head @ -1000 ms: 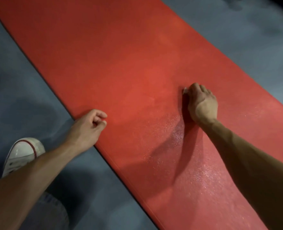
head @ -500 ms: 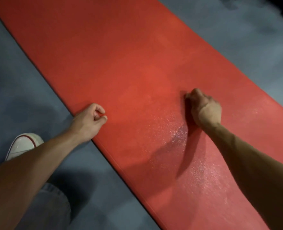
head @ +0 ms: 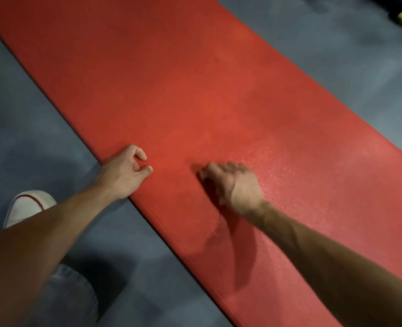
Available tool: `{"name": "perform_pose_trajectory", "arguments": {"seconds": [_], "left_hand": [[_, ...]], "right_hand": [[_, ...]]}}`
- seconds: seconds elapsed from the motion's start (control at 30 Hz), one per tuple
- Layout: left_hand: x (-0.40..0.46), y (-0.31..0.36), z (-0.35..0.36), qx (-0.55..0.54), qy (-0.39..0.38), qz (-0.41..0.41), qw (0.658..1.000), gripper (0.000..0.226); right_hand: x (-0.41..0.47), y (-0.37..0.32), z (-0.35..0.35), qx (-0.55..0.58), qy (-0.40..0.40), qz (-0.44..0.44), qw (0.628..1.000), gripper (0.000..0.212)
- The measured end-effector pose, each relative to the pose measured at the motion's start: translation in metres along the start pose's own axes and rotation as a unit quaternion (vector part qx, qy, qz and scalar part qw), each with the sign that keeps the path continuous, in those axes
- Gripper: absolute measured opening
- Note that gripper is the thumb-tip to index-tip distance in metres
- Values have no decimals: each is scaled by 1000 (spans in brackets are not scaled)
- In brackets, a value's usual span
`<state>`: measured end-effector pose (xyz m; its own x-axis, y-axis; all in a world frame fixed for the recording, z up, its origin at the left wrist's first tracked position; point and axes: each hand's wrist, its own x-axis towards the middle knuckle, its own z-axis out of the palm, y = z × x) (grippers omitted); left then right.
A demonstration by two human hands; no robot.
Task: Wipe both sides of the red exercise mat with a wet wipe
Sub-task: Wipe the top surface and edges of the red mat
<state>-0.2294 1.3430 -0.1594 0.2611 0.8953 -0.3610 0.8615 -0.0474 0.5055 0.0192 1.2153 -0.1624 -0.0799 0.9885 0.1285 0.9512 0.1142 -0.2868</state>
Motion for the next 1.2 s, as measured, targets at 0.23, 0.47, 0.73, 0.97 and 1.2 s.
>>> {"name": "perform_pose_trajectory", "arguments": {"seconds": [0.23,0.47,0.73,0.97,1.2], "left_hand": [[26,3,-22,1,-65,51,997,12],[73,25,-40,-1,-143,63,988,17],[100,48,-35,31,-185,68,980,36],[141,73,-47,52,-180,108,976,36],[219,109,-62,80,-215,125,965,41]], "right_hand": [[65,91,-15,-37,28,194,980,34],[86,120,-16,-38,27,194,980,37],[77,116,-3,-7,43,193,980,40],[77,102,11,5,57,281,958,38],[85,103,12,-32,30,311,949,42]]}}
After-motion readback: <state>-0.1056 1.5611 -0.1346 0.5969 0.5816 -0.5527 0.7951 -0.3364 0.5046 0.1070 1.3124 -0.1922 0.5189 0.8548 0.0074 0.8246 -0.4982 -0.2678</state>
